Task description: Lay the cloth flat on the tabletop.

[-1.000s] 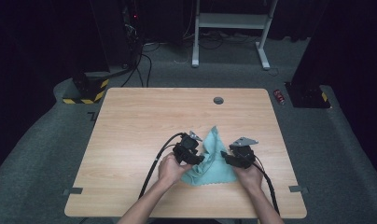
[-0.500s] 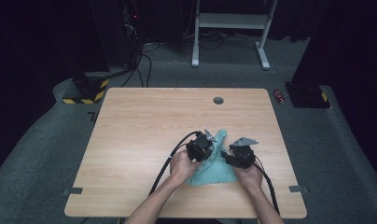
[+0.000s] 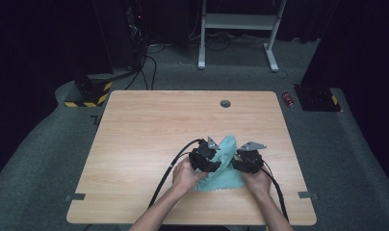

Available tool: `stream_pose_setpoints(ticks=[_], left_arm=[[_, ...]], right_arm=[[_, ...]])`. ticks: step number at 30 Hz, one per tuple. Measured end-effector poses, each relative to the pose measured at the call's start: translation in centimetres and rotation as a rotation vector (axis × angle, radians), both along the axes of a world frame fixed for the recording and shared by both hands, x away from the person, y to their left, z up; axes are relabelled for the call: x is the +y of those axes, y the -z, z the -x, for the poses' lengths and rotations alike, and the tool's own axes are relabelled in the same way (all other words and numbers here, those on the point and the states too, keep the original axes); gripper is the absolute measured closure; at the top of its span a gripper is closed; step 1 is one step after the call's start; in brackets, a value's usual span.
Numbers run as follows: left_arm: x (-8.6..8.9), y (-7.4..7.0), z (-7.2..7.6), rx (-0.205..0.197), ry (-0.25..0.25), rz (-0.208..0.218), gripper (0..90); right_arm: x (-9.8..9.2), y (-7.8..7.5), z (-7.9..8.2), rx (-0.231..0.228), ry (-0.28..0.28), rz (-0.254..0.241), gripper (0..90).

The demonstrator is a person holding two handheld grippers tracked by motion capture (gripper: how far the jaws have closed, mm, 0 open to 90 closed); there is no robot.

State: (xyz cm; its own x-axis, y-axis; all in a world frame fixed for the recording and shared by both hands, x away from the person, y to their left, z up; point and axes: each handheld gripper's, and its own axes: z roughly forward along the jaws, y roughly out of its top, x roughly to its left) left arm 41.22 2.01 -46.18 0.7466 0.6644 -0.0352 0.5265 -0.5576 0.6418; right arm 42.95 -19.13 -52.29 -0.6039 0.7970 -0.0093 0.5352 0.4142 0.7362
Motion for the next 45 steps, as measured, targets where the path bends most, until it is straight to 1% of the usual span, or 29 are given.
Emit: stream_pose_setpoints(ticks=[2,4,7,10,11,13,15,17,18,21,23,24,25,26,28,29,31,33,34,35,36,37,38,39,40,41,42,43,45], left_arm=[[0.2,0.3,-0.6,0.017,-0.016,0.016,54.0],[-0.1,0.6,-1.0,0.024,-0.019,0.028,52.3],[-0.9,1.0,-1.6,0.04,0.0,0.064,50.1],[-2.3,1.5,-2.2,0.061,0.029,0.087,49.9],[-2.7,1.6,-2.3,0.063,0.04,0.086,51.0],[-3.4,1.7,-2.4,0.041,0.055,0.082,55.5],[-3.9,1.8,-2.4,0.061,0.08,0.081,63.5],[-4.1,1.9,-2.3,0.067,0.102,0.068,71.5],[-4.1,1.8,-2.3,0.069,0.103,0.067,75.8],[-3.6,1.3,-2.3,0.054,0.101,0.057,85.3],[-3.0,0.7,-2.4,0.039,0.086,0.061,87.3],[-2.7,0.4,-2.5,0.029,0.077,0.056,87.5],[-2.3,0.0,-2.5,0.012,0.068,0.037,87.6],[-2.0,-0.5,-2.6,-0.011,0.056,0.011,87.6],[-1.3,-1.5,-2.7,-0.056,0.031,-0.029,87.7],[-0.9,-2.1,-2.8,-0.085,0.008,-0.043,87.6],[-0.2,-2.8,-3.0,-0.122,-0.026,-0.071,87.4],[0.1,-3.1,-2.9,-0.129,-0.052,-0.079,86.6],[-0.1,-2.9,-2.7,-0.123,-0.043,-0.084,86.4],[-0.7,-2.5,-2.1,-0.121,-0.017,-0.104,86.2],[-1.5,-1.8,-1.5,-0.102,0.025,-0.13,85.6],[-2.4,-1.0,-0.9,-0.074,0.08,-0.154,84.1],[-3.2,-0.2,-0.3,-0.047,0.124,-0.176,81.7],[-3.9,0.4,0.2,-0.043,0.157,-0.193,77.7],[-4.5,0.8,0.7,-0.053,0.178,-0.21,73.2],[-4.6,0.8,0.8,-0.075,0.177,-0.215,69.7],[-4.5,0.6,1.0,-0.094,0.163,-0.211,67.4],[-4.2,0.2,1.0,-0.109,0.141,-0.193,64.4],[-2.9,-0.9,0.8,-0.134,0.076,-0.148,61.1]], right_arm=[[0.0,0.0,0.0,0.0,0.0,0.0,49.7],[0.0,0.0,0.0,0.0,0.0,0.0,49.7],[0.0,0.0,0.0,0.0,0.0,0.0,49.7],[0.0,0.0,0.0,0.0,0.0,0.0,49.7],[0.0,0.0,0.0,0.001,0.001,0.0,49.7],[0.0,0.0,0.0,0.001,0.001,0.0,49.7],[0.0,0.0,0.0,0.001,0.001,0.0,49.7],[0.0,0.0,0.0,0.001,0.0,0.0,49.7],[0.0,0.0,0.0,0.001,0.0,0.0,49.7],[0.0,0.0,0.0,0.001,0.0,0.001,49.7],[0.0,0.0,0.0,0.0,0.0,0.0,49.7],[0.0,0.0,0.0,0.0,0.0,0.0,49.7],[0.0,0.0,0.0,0.0,0.0,0.0,49.7],[0.0,0.0,0.0,0.001,0.001,0.0,49.7],[0.0,0.0,0.0,0.001,0.001,-0.001,49.7],[0.0,0.0,0.0,0.001,0.001,0.0,49.7],[0.0,0.0,0.0,0.001,0.001,0.0,49.7],[0.0,0.0,0.0,0.001,0.002,0.0,49.7],[0.0,0.0,0.0,0.001,0.002,-0.001,49.7],[0.0,0.0,0.0,0.0,0.002,0.0,49.7],[0.0,0.0,0.0,0.001,0.002,0.0,49.7],[0.0,0.0,0.0,0.001,0.002,-0.001,49.7],[0.0,0.0,0.0,0.001,0.003,-0.001,49.7],[0.0,0.0,0.0,0.003,0.002,0.0,49.7],[0.0,0.0,0.0,0.001,0.002,0.001,49.7],[0.0,0.0,0.0,0.0,0.001,0.001,49.7],[0.0,0.0,0.0,0.0,0.001,0.001,49.7],[0.0,0.0,0.0,0.0,0.002,0.001,49.7],[0.0,0.0,0.0,0.001,0.002,0.0,49.7]])
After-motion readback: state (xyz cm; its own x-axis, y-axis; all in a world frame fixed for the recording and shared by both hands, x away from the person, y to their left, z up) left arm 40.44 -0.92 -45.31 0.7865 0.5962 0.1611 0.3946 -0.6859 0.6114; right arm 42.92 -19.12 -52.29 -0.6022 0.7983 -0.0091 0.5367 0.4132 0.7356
